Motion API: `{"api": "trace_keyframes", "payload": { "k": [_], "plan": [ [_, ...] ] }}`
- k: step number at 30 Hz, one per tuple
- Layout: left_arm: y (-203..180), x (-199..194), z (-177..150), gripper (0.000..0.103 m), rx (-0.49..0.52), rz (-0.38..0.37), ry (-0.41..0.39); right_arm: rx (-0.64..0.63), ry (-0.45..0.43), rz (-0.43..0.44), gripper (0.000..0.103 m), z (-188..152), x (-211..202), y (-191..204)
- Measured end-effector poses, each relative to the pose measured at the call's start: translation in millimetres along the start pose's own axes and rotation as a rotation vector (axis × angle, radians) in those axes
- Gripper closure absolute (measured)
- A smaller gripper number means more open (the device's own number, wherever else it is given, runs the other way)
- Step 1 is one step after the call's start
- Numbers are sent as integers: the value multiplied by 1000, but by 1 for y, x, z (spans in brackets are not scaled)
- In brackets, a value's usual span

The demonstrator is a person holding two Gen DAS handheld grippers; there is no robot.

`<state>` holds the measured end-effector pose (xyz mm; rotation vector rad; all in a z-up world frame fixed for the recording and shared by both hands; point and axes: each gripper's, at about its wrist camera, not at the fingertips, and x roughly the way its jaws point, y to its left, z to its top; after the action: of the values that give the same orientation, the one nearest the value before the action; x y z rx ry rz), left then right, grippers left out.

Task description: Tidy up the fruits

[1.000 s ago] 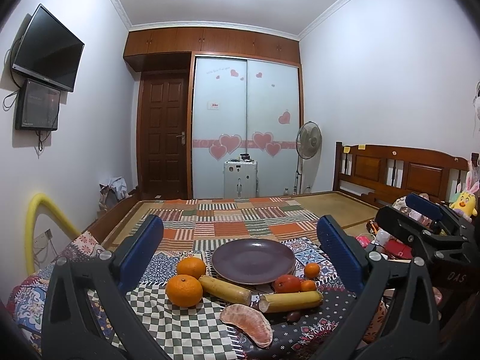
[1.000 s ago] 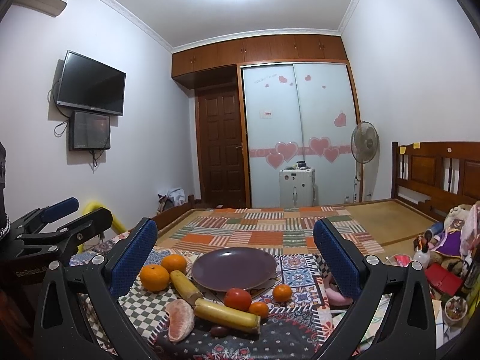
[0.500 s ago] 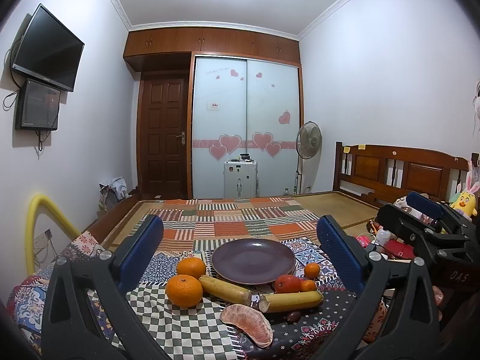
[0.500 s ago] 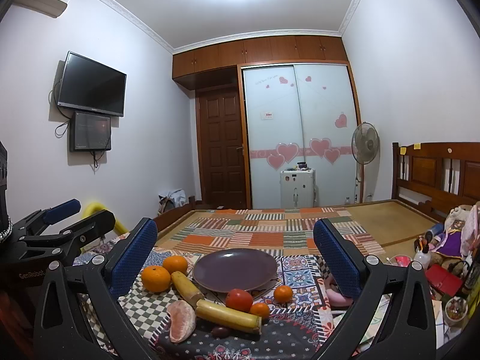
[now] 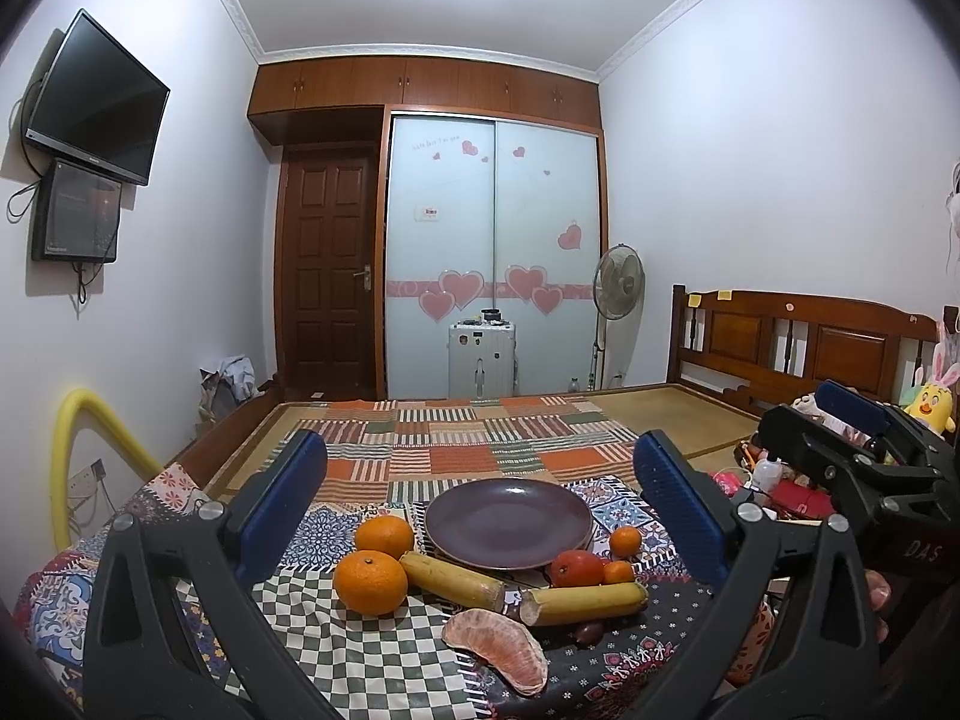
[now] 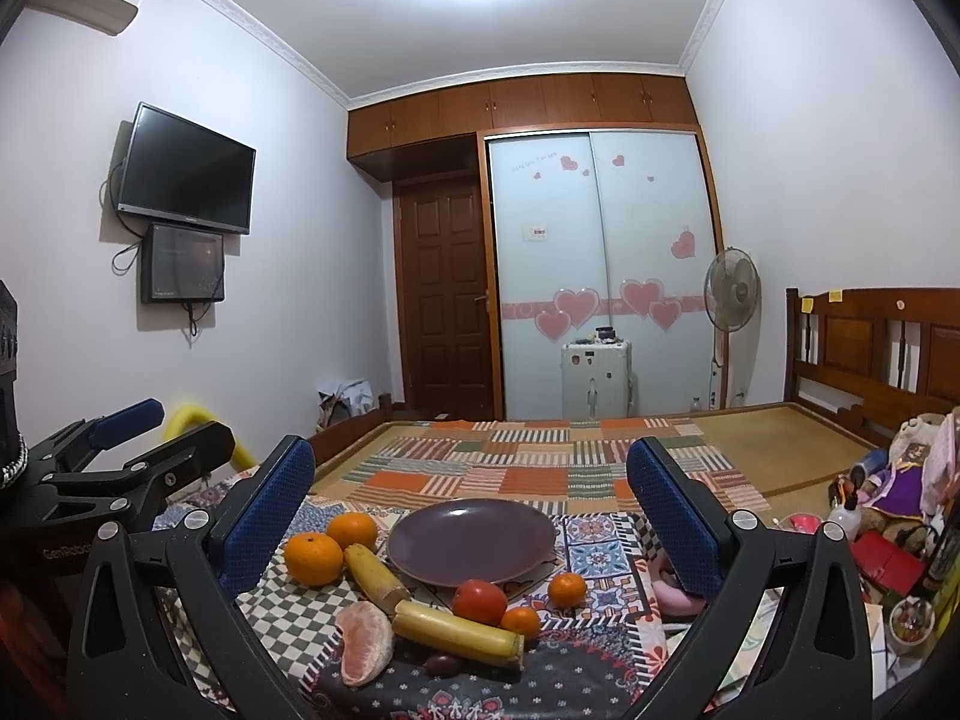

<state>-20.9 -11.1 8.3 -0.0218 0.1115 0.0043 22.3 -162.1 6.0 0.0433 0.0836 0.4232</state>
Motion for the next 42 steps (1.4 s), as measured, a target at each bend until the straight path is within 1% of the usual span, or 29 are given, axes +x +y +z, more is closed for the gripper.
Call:
{"api": "trace_keyframes", "payload": {
  "k": [14, 21, 22, 23, 25, 27, 28, 29, 30, 31, 32, 33, 35, 38, 42],
  "plan": [
    [1, -4, -1, 0, 2, 4, -10, -11, -1, 5, 0, 0, -1, 3],
    [6, 3, -6, 0, -19, -14, 20, -29, 29, 8, 0, -8, 7, 4],
    [6, 5, -8, 3, -20, -14, 28, -33, 38, 5, 0, -10, 9, 3],
    [7, 7, -10, 10, -17, -13, 40, -35, 52, 5, 0, -13, 12, 2],
    [8, 16, -15, 19, -11, -13, 80, -34, 79, 6, 2, -20, 18, 0],
    [10, 24, -20, 20, -16, -15, 117, -34, 111, 2, 12, -26, 24, -3],
    [11, 29, -23, 23, -21, -16, 137, -34, 132, 0, 15, -30, 28, -4],
    [12, 34, -27, 28, -25, -15, 163, -34, 151, -2, 21, -34, 31, -6],
    [13, 40, -31, 31, -26, -13, 191, -34, 173, 0, 25, -38, 35, -8],
    [14, 47, -37, 36, -27, -11, 225, -32, 196, 2, 28, -43, 39, -10],
    [15, 52, -41, 38, -30, -12, 251, -31, 222, 5, 31, -49, 44, -12],
    [17, 58, -47, 39, -35, -15, 280, -31, 245, 5, 34, -55, 48, -14],
    [18, 70, -60, 43, -45, -21, 340, -31, 278, 2, 37, -61, 52, -17],
    [19, 82, -78, 44, -44, -13, 398, -23, 328, 3, 38, -72, 57, -23],
    [16, 92, -97, 44, -36, -22, 463, -11, 380, 17, 38, -82, 60, -29]
  ]
}}
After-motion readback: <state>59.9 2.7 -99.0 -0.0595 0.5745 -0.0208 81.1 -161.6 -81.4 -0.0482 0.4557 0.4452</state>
